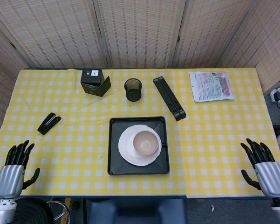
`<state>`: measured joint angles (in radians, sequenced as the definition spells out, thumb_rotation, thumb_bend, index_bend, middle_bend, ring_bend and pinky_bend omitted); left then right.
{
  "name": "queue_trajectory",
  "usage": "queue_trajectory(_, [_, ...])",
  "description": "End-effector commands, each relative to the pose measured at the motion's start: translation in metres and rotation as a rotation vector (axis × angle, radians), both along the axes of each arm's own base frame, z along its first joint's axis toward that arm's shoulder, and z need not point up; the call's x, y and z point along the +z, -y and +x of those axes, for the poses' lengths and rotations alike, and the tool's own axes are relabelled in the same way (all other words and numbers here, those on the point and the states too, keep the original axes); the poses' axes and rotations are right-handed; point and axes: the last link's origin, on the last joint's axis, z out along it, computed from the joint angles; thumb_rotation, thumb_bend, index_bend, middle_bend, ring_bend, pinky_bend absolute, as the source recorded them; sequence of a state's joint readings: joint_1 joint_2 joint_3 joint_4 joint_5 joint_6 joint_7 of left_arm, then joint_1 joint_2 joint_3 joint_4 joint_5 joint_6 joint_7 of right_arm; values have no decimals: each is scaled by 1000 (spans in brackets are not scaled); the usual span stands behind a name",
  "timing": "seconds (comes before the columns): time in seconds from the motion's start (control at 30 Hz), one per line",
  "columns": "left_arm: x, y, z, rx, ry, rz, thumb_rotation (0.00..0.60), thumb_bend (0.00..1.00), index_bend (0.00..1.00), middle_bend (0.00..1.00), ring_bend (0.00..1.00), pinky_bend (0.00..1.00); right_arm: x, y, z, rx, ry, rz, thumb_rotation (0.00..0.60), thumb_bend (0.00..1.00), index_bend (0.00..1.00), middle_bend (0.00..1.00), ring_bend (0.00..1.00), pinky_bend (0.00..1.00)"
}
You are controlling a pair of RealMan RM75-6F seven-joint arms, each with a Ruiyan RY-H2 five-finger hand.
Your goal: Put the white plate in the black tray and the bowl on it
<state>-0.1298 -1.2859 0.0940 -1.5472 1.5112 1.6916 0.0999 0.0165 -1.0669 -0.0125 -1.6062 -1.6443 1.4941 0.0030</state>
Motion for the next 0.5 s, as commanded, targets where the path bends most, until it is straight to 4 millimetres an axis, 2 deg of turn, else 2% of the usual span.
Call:
queue_trajectory(0.03, [13, 10, -5, 0, -15, 29, 600, 389, 53, 7, 0, 0, -3, 0, 3, 9, -1, 7, 600, 405, 0, 0, 0, 0])
queue_trajectory(0.3, [13, 14, -11, 52, -26, -26, 600, 388, 51, 7, 0, 0, -3, 0, 10, 33, 15, 3, 600, 405, 0, 0, 0, 0])
queue_trajectory(0.5, [10, 14, -11, 64, -25, -55, 600, 389, 52, 7, 0, 0, -9, 6, 9, 15, -1, 22, 600, 405, 0, 0, 0, 0])
